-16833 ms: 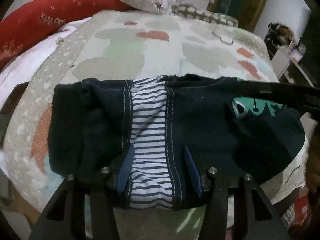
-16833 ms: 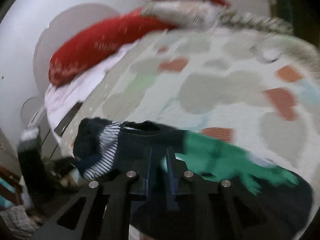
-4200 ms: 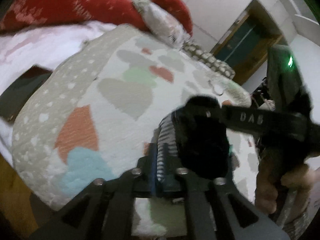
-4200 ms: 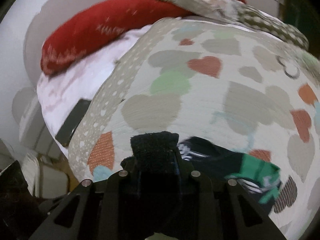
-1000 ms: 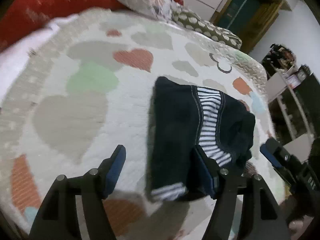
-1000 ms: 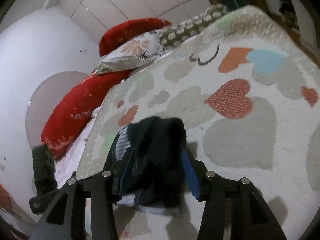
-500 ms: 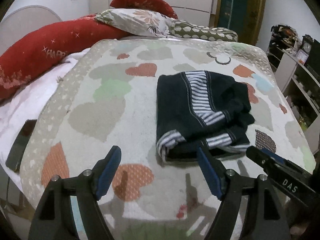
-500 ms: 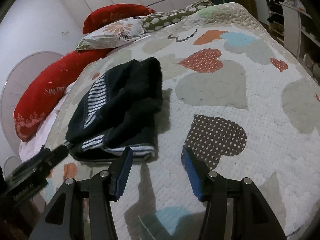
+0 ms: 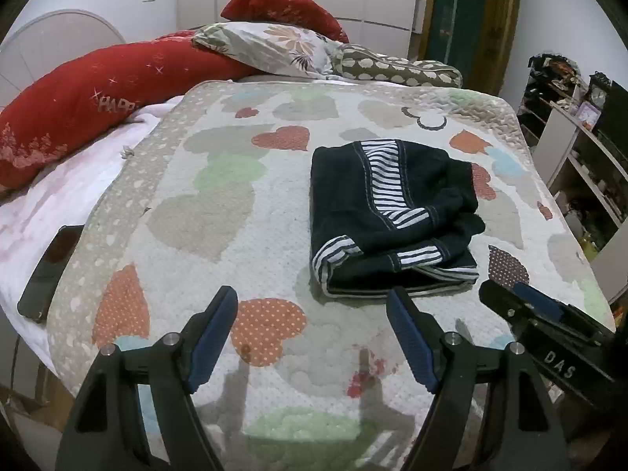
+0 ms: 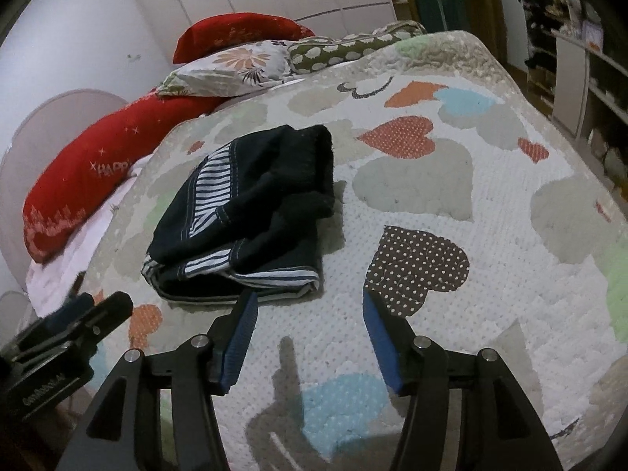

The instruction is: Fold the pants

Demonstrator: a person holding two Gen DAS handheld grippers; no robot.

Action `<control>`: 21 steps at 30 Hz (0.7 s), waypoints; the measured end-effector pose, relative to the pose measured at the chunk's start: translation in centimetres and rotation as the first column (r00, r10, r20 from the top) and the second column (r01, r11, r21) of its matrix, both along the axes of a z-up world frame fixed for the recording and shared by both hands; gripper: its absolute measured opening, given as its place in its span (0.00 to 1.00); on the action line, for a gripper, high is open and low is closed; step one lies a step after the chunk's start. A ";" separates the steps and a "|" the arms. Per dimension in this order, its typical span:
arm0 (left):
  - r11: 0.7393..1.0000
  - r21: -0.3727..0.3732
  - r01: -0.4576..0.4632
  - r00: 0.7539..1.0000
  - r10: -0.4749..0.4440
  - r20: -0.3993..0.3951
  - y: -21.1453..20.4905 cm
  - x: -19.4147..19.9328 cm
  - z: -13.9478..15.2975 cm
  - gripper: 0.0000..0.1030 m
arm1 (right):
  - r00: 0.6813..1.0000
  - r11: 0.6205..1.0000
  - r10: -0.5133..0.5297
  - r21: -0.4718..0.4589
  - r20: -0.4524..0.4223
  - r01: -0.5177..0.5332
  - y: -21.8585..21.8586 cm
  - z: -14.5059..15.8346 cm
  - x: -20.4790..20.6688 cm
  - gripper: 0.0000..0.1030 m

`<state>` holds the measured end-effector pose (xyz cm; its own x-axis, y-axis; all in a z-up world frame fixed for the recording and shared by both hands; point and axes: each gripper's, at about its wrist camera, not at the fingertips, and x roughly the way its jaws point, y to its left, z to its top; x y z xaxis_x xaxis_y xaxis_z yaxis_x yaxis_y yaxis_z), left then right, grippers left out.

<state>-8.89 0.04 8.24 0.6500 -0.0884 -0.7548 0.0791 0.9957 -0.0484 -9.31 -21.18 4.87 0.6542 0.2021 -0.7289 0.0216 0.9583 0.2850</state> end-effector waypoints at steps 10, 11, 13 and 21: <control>1.000 -0.008 0.003 1.000 -0.003 0.001 0.0 -0.2 0.0 0.75 | 1.000 1.000 0.011 -0.009 -0.014 -0.011 0.3 -0.6 -0.1 0.59; 1.000 -0.008 0.004 1.000 -0.004 0.001 0.0 -0.2 0.0 0.75 | 1.000 1.000 0.009 -0.007 -0.014 -0.009 0.2 -0.6 -0.1 0.59; 1.000 -0.007 0.001 1.000 -0.001 0.000 -0.1 -0.2 0.0 0.75 | 1.000 1.000 0.005 -0.004 -0.014 -0.005 0.1 -0.6 0.0 0.59; 1.000 -0.016 -0.004 1.000 0.004 -0.009 0.2 0.1 -0.5 0.75 | 1.000 1.000 0.005 0.004 -0.029 -0.005 0.2 -1.2 0.2 0.59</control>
